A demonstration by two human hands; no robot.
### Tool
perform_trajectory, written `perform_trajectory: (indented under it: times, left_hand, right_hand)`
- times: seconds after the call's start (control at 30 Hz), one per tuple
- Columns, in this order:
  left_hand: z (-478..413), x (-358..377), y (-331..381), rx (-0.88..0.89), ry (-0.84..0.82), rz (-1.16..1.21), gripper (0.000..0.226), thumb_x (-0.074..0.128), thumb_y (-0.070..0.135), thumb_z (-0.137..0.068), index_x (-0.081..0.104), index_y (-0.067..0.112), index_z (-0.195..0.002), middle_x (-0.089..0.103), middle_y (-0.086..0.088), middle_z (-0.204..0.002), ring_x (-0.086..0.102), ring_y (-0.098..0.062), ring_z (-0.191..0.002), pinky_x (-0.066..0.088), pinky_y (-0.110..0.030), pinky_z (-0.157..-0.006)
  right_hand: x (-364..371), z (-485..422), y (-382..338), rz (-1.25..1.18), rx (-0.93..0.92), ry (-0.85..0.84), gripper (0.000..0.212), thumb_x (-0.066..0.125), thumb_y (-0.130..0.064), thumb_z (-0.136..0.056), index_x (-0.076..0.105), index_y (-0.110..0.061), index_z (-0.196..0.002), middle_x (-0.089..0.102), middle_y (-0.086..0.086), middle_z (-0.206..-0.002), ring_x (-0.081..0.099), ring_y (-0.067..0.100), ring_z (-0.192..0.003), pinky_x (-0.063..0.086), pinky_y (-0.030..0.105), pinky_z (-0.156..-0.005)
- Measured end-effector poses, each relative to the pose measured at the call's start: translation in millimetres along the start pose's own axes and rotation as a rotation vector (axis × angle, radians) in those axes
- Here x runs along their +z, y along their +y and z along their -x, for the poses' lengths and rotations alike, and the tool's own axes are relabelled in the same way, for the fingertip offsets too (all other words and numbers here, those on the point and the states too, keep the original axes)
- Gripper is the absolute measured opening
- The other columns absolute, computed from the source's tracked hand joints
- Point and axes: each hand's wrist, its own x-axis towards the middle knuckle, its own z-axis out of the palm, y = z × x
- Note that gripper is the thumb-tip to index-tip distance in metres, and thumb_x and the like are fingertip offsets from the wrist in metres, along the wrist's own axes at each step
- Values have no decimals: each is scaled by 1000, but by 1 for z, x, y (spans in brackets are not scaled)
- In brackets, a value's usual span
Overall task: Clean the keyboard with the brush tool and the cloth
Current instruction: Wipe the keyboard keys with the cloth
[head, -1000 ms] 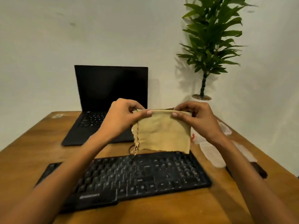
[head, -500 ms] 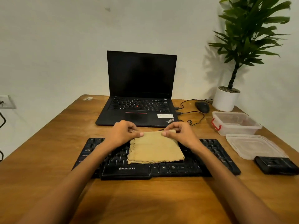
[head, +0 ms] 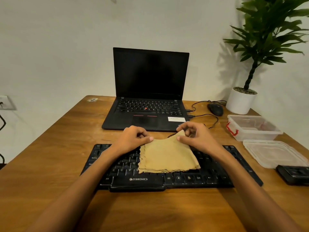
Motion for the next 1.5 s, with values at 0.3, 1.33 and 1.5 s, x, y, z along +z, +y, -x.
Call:
perform_trajectory:
  times: [0.3,1.33,1.5]
  left_hand:
    - [2,-13,-13,50,-75,95,20,56,25,-91,69,10,-95,67,-6,-82,58,-10,-73,50,-33,-76]
    - [32,-60,-12,-367,42,648,7,58,1,-86,64,4,-85,63,-7,-66,63,-8,-48,50,-12,-46]
    - [60,-81,-35,-278,77,507,8,64,11,-84,65,6,-90,68,-5,-73,65,-6,-60,53,-14,-58]
  right_hand:
    - [47,-19,-55,-34,93,-62,24,70,-20,-79,57,-14,-98,56,0,-68,65,17,-49,52,27,-51]
    - [125,19,-88,598,-314,6,54,48,-22,-91,30,-12,-141,48,6,-137,46,21,-123,39,30,-99]
    - [135,6,-92,553,-355,-22,51,48,-7,-86,43,-22,-135,62,1,-120,59,22,-102,47,34,-80]
